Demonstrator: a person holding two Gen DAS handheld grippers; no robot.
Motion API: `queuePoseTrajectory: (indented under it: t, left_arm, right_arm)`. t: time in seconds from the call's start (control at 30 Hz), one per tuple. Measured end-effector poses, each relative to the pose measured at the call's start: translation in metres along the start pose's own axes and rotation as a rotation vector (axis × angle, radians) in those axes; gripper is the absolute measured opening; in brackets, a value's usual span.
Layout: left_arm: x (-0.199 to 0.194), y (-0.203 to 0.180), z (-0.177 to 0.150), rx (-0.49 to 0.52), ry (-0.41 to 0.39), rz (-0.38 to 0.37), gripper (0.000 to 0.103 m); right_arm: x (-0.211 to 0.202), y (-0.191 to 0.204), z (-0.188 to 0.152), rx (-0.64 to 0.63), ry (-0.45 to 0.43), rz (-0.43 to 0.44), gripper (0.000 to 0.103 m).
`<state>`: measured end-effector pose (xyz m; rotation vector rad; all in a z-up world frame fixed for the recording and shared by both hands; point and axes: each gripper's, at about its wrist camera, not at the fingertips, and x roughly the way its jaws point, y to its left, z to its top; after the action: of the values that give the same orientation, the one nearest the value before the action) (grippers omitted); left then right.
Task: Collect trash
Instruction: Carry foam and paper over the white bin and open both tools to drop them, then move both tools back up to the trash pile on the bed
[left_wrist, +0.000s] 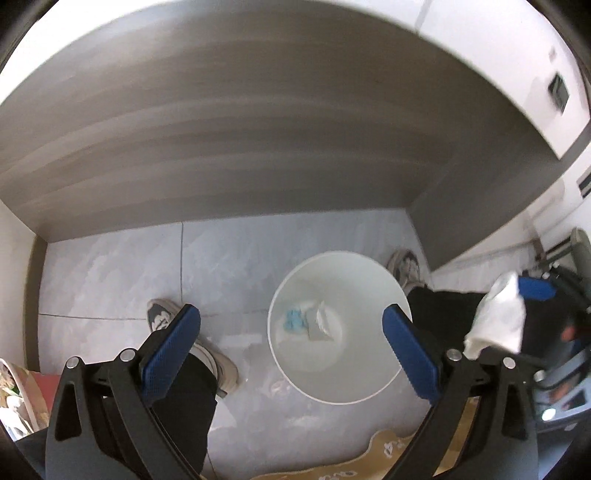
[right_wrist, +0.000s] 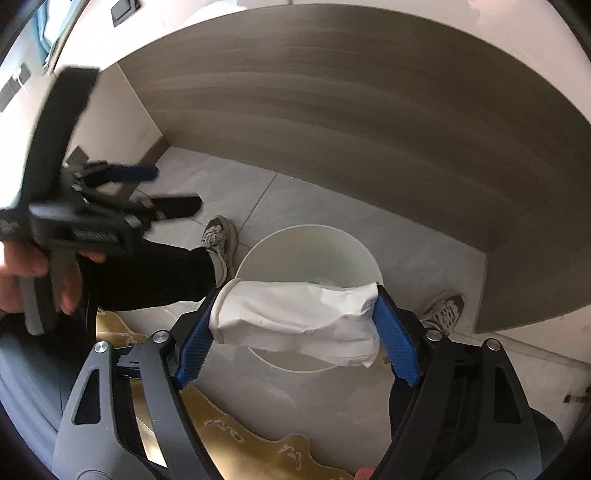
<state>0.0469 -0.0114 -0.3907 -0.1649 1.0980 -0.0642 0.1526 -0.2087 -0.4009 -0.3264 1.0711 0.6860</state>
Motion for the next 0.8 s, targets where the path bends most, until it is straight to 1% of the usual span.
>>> queuePoseTrajectory:
  t: [0.03, 0.23, 0.4, 0.53, 0.63, 0.73, 0.8]
  left_arm:
    - [-0.004, 0.002, 0.0, -0.01, -0.01, 0.002, 0.097]
    - [-0.017, 0.007, -0.002, -0.048, -0.039, 0.011, 0.097]
    - [-0.025, 0.002, -0.004, -0.039, -0.062, 0.006, 0.097]
    - [-0.039, 0.004, -0.007, -0.05, -0.076, -0.034, 0.097]
    - [-0.063, 0.0, -0.005, -0.03, -0.129, -0.057, 0.097]
    - [-0.089, -0.008, 0.0, 0.0, -0.191, -0.055, 0.097]
    - [-0.11, -0.01, 0.01, 0.023, -0.23, -0.051, 0.097]
  right_arm:
    - [-0.002, 0.002, 0.001, 0.0, -0.012, -0.009, 0.098]
    - [-0.009, -0.002, 0.0, 0.035, -0.059, -0.017, 0.098]
    - [-0.019, -0.001, -0.004, 0.046, -0.088, -0.034, 0.098]
    - [-0.035, -0.006, -0.007, 0.091, -0.133, 0.002, 0.098]
    - [-0.052, -0.01, -0.009, 0.145, -0.188, 0.046, 0.098]
    - [-0.071, -0.02, -0.01, 0.176, -0.235, 0.059, 0.098]
    - [-0.088, -0.023, -0.006, 0.209, -0.271, 0.077, 0.098]
